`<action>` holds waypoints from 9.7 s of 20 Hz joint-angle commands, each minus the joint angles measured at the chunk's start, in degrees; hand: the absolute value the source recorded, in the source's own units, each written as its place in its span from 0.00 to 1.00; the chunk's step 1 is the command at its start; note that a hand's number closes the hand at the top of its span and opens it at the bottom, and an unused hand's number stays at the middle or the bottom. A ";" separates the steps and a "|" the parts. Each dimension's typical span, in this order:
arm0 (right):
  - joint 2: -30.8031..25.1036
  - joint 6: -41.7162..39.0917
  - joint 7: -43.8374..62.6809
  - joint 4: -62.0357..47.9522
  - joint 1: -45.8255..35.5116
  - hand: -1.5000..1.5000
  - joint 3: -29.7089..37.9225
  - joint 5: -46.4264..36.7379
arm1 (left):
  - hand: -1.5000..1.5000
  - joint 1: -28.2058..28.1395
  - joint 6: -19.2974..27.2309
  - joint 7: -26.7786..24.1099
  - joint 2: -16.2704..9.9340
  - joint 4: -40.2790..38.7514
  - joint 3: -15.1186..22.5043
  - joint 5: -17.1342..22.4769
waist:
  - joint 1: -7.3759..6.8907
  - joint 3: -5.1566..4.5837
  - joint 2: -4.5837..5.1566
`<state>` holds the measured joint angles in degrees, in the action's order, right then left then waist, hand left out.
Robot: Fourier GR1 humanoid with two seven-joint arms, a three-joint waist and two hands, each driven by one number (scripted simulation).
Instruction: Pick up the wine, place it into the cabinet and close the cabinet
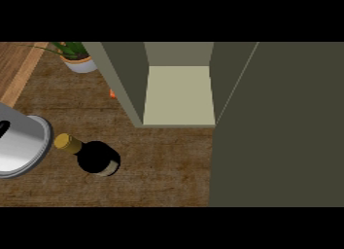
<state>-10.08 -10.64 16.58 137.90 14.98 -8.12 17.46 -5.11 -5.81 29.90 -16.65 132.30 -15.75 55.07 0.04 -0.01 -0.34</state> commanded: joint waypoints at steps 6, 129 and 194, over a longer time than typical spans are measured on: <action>-0.11 3.35 8.58 15.92 4.45 0.00 -2.53 3.50 | 0.00 1.06 7.01 7.58 -4.53 6.73 -6.99 8.62 | 0.25 -0.01 -0.20; 1.31 -4.41 -2.53 7.55 9.89 0.00 2.00 2.80 | 1.00 13.87 2.92 -70.26 12.42 -81.23 9.67 -57.68 | 0.05 0.07 0.04; 0.61 -11.74 -7.60 1.83 10.70 0.00 3.92 7.89 | 1.00 44.90 46.69 -28.11 16.65 -90.12 29.73 -60.94 | 5.62 -0.11 1.45</action>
<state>-9.50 -22.52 7.72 135.55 23.63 -4.31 21.06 26.85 45.25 0.95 0.07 52.25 18.51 -7.57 4.35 0.71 -0.41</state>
